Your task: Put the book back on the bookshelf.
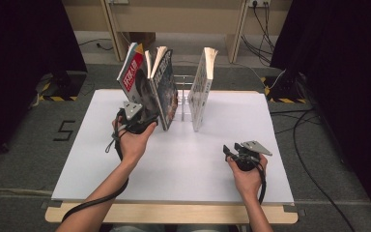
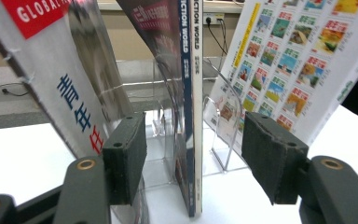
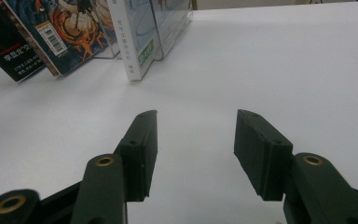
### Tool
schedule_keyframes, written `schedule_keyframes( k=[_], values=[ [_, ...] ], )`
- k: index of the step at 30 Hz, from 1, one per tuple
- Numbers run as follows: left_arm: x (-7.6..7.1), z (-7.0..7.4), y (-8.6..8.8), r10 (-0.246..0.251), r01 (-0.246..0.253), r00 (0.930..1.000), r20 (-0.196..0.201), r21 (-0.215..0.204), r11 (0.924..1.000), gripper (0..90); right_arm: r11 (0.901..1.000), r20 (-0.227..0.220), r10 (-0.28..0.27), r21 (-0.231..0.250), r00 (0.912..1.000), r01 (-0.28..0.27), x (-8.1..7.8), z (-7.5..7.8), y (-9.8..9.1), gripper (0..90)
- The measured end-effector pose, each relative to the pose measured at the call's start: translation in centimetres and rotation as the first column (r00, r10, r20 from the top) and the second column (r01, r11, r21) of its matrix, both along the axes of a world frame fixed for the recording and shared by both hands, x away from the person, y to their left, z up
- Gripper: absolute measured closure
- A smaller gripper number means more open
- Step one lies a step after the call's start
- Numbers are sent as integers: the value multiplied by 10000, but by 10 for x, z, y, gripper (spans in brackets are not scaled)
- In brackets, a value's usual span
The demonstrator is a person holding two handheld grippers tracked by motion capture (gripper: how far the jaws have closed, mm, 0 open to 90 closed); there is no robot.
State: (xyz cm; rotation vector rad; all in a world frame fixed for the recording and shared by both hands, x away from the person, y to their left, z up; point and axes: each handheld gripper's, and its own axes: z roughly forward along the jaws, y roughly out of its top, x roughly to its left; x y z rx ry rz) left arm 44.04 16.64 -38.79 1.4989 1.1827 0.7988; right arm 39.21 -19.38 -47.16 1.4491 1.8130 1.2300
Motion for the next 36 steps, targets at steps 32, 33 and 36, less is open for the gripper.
schedule_keyframes(
  k=[32, 33, 36],
  values=[
    [-61, -29, 46, -654, 653, 9969, -434, -26, 9979, 401, 10000, 42, -19, -3, 10000, 19, -1, 2, 2, 500],
    [-62, -30, 48, -614, 611, 9970, -478, -78, 9981, 400, 10000, 36, -9, -4, 10000, 9, -1, 2, 1, 500],
    [-65, -34, 55, -490, 488, 9975, -515, -50, 9988, 400, 10000, 44, -11, -27, 10000, 12, -1, 2, 2, 500]
  ],
)
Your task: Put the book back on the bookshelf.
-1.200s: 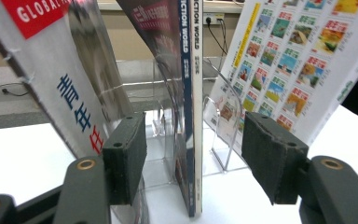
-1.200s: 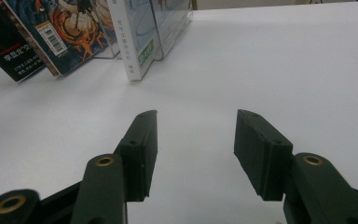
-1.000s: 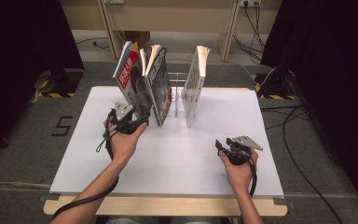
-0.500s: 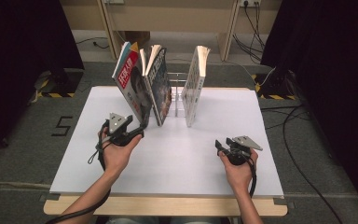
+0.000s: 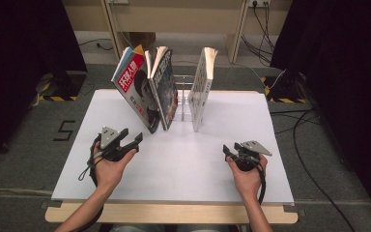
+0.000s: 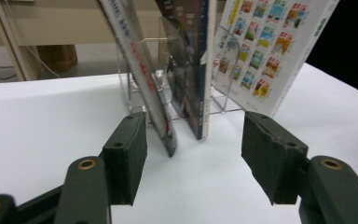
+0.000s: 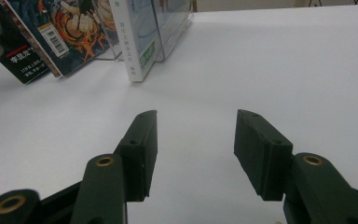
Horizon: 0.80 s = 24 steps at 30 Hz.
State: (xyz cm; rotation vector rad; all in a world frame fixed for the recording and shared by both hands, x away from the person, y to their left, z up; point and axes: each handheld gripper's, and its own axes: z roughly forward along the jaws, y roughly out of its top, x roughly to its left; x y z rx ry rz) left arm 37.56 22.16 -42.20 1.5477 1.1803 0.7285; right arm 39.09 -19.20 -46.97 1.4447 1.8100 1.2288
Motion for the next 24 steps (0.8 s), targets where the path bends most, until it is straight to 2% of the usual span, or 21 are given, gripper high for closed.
schedule_keyframes(
  k=[8, 14, 19, 24],
  values=[
    [-11, -15, 15, 127, -127, 9996, -270, 5, 9999, 400, 10000, 14, -2, -21, 10000, 3, 0, 0, 1, 500],
    [-23, -32, 34, 337, -337, 9980, -533, 16, 9994, 399, 10000, 4, -18, -19, 10000, 18, -1, 0, 0, 499],
    [-31, -48, 53, 659, -660, 9945, -813, 6, 9978, 397, 10000, 6, 15, -48, 10000, -15, -1, 0, 1, 500],
    [-36, -61, 72, 1055, -1066, 9881, -1115, -35, 9943, 396, 10000, -6, -17, -66, 10000, 17, -1, -1, 2, 499]
  ],
)
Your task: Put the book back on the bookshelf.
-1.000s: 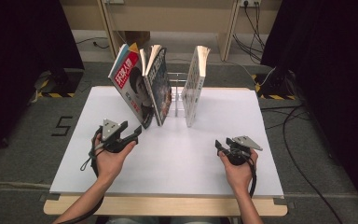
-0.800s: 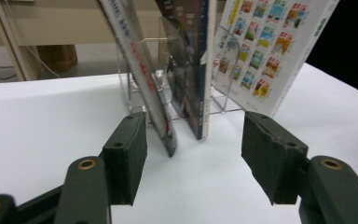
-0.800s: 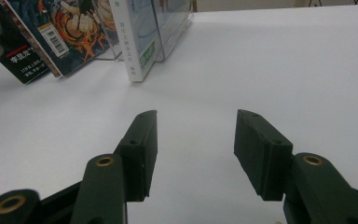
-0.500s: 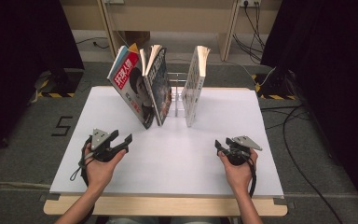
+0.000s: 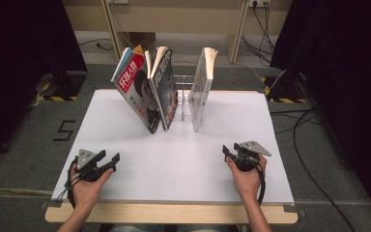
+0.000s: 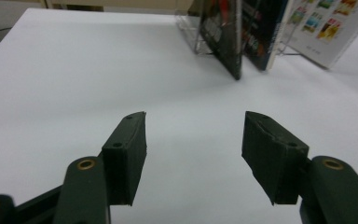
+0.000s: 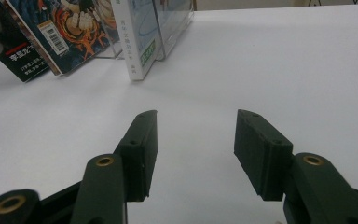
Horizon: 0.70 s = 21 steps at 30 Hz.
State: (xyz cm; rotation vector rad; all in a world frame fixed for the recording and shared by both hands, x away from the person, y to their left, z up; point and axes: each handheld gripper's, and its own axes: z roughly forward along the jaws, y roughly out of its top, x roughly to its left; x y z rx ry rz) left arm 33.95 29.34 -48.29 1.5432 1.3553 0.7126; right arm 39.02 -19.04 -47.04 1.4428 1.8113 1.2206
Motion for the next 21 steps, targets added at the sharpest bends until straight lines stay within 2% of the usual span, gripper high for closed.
schedule_keyframes(
  k=[4, 8, 13, 16, 21],
  values=[
    [-3, -4, 13, 157, -156, 9999, -32, 81, 9998, 396, 10000, -45, 4, 17, 10000, -4, 0, 0, 1, 499],
    [-8, -9, 21, 340, -340, 9994, -66, -16, 9994, 397, 10000, -35, 9, -10, 10000, -9, 0, -1, 0, 498],
    [-12, -11, 24, 443, -445, 9990, -51, -406, 9982, 402, 9999, -10, 101, -101, 9999, -101, 0, -2, 2, 498],
    [-12, -9, 25, 460, -455, 9989, 133, -402, 9982, 404, 9999, -23, 115, -110, 9999, -115, 0, -2, 3, 497],
    [-12, -12, 27, 425, -421, 9991, 77, -478, 9980, 411, 9998, -36, 164, -130, 9999, -164, 0, -3, 4, 494]
  ],
)
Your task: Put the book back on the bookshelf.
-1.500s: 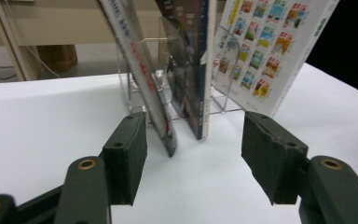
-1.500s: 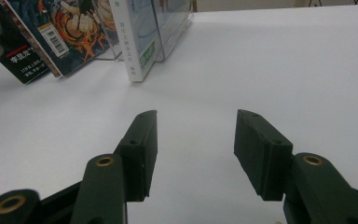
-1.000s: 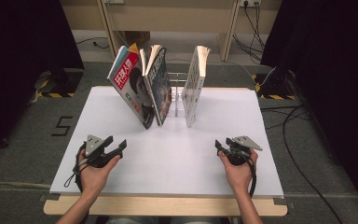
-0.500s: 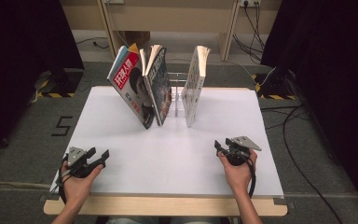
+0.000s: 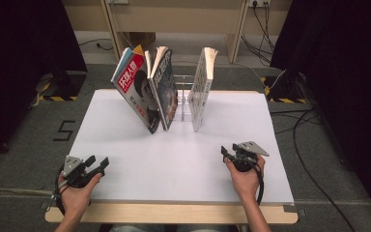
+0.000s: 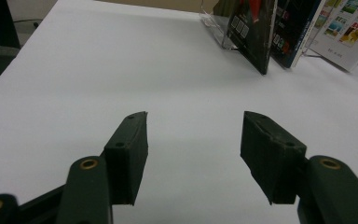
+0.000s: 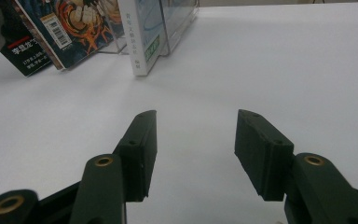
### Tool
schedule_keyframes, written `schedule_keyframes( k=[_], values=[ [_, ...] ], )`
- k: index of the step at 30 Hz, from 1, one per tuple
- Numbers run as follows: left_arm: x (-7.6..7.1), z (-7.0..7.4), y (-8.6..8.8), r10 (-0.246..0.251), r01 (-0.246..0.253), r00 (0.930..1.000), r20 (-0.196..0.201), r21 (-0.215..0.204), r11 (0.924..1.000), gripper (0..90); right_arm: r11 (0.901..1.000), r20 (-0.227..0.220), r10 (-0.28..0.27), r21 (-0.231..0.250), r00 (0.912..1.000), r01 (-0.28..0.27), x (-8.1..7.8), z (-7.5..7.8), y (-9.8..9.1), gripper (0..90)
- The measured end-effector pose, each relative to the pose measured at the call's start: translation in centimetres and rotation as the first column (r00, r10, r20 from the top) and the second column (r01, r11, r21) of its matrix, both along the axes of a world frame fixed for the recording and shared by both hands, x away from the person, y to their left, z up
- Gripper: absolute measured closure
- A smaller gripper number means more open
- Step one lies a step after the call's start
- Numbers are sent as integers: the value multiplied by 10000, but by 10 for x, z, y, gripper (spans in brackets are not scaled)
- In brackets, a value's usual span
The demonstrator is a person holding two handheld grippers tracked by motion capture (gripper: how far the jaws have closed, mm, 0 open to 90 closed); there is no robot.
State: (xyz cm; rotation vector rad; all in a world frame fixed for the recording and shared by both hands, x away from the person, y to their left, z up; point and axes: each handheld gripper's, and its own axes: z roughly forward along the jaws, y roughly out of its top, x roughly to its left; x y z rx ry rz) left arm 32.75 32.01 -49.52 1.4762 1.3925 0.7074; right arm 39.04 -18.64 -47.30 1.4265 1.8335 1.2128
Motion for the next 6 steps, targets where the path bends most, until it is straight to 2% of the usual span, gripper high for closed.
schedule_keyframes(
  k=[6],
  values=[
    [0, -1, 2, 29, -29, 10000, 90, 7, 10000, 415, 10000, -28, -36, -5, 10000, 36, 1, 0, 0, 493]
  ],
)
